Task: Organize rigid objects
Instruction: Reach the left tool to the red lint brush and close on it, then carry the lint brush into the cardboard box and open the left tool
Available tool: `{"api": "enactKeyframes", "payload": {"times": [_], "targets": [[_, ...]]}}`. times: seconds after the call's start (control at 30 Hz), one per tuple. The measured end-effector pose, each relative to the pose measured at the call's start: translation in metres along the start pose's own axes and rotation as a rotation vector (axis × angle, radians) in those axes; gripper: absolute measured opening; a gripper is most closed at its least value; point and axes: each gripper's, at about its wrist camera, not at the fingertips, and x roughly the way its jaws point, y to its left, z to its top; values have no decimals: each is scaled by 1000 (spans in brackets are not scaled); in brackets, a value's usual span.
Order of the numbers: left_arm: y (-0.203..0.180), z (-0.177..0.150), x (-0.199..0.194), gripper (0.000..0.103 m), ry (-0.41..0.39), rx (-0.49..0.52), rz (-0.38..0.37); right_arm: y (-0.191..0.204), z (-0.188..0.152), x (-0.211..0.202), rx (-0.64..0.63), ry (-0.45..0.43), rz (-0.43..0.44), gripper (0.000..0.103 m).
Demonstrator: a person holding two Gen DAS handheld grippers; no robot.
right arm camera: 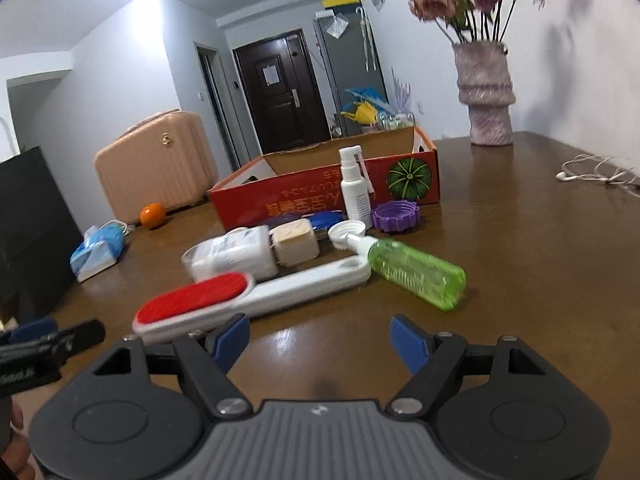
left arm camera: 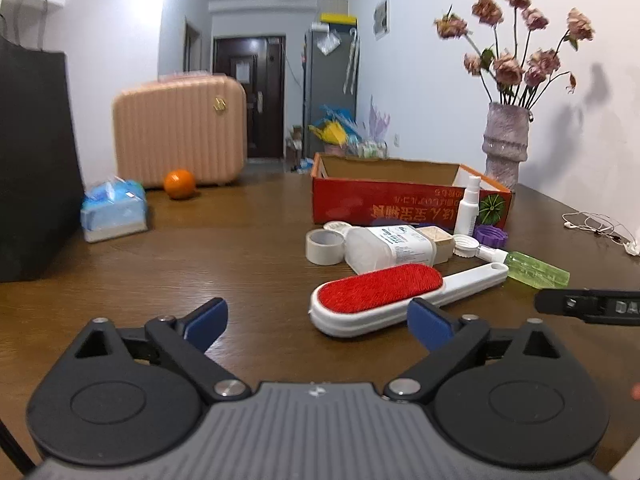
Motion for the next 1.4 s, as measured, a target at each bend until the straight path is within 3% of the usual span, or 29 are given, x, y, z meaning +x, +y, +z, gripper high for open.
{"api": "enactKeyframes", "payload": {"times": [0.1,0.2,0.33,0.37,0.5,0.77,0.87,0.9,0.93,1.0,1.23,1.4], "targets": [[1,11,30,96,100,-18,-24,-12,17,28,61,-10,3,64],[6,15,51,81,135,-75,-43,-23,29,57,115,13,-8,51],[8,17,72,67,202,-129,-72,-35,35,75,171,0,-18,44],[9,17,76,65,207,-135,-79,-39,36,79,175,6,-24,44],[10,22,82,52,200,-147,-85,-49,37,91,169,81,-3,24],[15,26,91,53,216,-187,-107,-48,34,80,58,122,10,22],[17,28,93,52,226,-198,-116,-46,39,81,43,152,3,23],[16,27,92,47,216,-188,-117,-44,39,80,24,156,1,19],[15,26,90,41,200,-171,-113,-42,38,78,3,152,12,17],[10,23,81,41,174,-124,-103,-44,35,73,28,146,21,12],[10,8,35,35,158,-155,-126,-40,4,15,60,110,5,11],[3,22,9,35,64,-133,-150,-35,13,-27,68,7,-10,11]]}}
